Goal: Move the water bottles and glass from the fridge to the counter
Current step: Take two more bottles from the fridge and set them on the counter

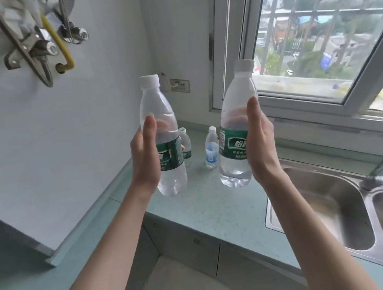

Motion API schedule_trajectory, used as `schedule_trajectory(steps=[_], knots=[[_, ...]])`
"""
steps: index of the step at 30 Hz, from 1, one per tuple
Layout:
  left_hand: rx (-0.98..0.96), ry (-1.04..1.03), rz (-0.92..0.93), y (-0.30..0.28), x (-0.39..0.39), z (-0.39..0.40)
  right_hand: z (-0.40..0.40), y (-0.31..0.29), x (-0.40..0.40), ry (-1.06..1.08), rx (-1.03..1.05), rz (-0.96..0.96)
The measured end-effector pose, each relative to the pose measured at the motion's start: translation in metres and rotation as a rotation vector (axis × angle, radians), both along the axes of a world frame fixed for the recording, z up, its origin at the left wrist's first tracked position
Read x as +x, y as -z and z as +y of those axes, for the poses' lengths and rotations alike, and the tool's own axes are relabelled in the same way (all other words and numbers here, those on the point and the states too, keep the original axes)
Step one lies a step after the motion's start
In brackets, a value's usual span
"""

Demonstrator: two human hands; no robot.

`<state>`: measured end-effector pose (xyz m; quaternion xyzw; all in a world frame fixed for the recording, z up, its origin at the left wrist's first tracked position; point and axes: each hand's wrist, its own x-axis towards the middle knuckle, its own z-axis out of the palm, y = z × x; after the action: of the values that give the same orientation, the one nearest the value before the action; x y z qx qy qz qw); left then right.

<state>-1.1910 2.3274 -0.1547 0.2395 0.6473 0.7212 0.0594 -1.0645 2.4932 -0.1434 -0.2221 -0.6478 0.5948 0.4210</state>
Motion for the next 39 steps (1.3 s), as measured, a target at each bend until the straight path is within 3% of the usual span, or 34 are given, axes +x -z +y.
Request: schedule_trajectory(steps=[11, 18, 29, 39], knots=[[-0.056, -0.005, 0.007, 0.032, -0.084, 0.023, 0.022, 0.040, -0.070, -0.030, -0.082, -0.068], [-0.048, 0.053, -0.090, 0.070, -0.138, 0.048, 0.043, 0.074, -0.119, -0.015, -0.110, -0.113], [-0.213, 0.165, -0.135, 0.150, -0.211, 0.078, 0.059, 0.138, -0.159, 0.037, -0.085, -0.327], [-0.396, 0.183, -0.183, 0.216, -0.223, 0.093, 0.069, 0.196, -0.162, 0.089, -0.119, -0.502]])
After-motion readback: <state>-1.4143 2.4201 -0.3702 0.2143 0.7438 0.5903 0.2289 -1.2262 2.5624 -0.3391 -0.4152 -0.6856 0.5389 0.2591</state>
